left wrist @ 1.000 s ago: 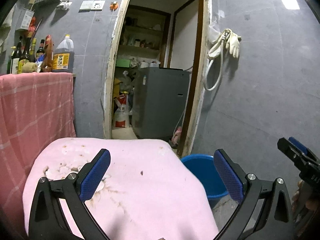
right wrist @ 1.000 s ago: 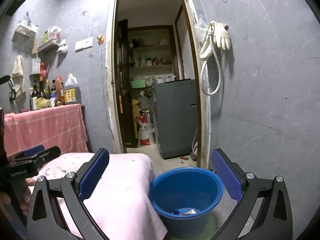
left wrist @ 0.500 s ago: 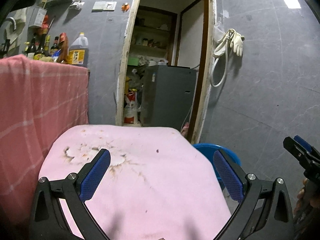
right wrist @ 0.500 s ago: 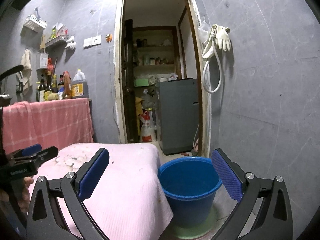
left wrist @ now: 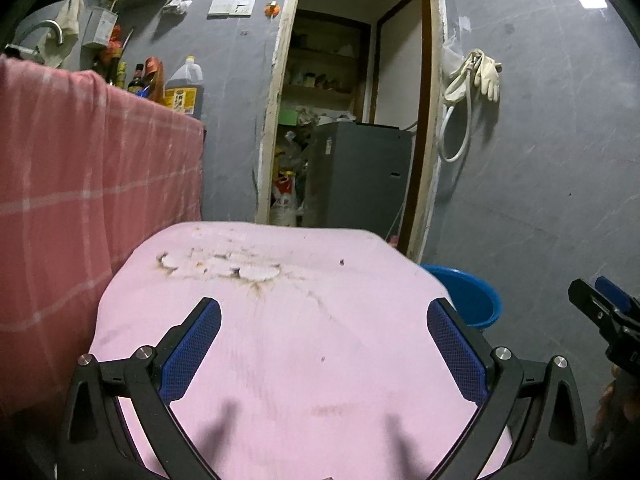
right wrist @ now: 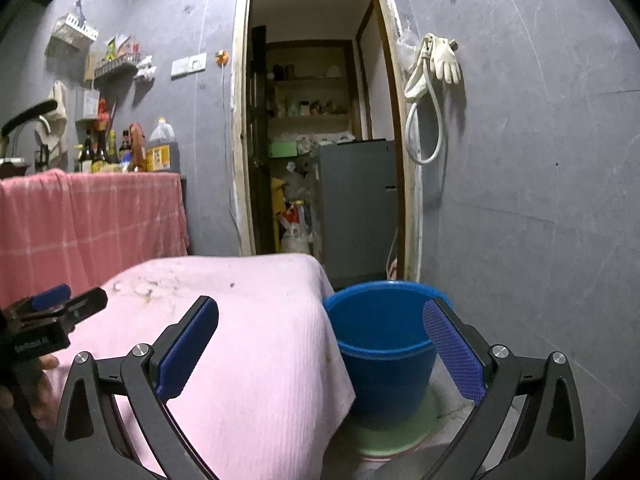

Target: Collect trash

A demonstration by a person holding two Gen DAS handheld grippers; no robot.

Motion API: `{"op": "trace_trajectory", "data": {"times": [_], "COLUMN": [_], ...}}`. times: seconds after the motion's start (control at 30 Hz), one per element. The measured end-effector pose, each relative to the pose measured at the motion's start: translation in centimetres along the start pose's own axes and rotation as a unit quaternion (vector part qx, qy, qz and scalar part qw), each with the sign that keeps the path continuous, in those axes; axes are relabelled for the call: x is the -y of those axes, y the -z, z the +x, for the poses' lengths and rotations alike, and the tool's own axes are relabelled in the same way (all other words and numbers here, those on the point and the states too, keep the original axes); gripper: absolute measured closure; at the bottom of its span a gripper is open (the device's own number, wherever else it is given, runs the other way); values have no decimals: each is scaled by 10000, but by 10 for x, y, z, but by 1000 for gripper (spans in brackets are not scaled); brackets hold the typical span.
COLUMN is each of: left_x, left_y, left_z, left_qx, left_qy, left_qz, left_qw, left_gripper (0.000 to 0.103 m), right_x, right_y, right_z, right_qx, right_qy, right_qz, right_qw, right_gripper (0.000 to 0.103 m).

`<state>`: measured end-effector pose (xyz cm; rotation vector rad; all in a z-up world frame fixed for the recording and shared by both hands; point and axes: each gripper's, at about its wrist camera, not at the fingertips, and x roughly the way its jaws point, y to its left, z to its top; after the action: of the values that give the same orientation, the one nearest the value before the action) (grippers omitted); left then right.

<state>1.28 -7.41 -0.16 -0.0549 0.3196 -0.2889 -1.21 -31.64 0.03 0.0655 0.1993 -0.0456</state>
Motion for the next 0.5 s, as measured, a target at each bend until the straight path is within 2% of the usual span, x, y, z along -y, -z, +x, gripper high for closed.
{"op": "trace_trajectory", "data": {"times": [0.17,0.5], "left_x": [1,-3], "left_y": [14,24], "left_z": [-2,5], "left_qx": [52,-20], "left_qy": [-79,5], "left_qz": [92,57], "left_qw": [9999,10000], "left_gripper": [2,2], "right_x": [5,6], "right_y": [14,29], "right_z": [0,0], "right_qx": [-77,-39], "right_qy": [99,216], "right_qz": [53,21], "right_qw": [9999,9998], "right_gripper": [0,0]}}
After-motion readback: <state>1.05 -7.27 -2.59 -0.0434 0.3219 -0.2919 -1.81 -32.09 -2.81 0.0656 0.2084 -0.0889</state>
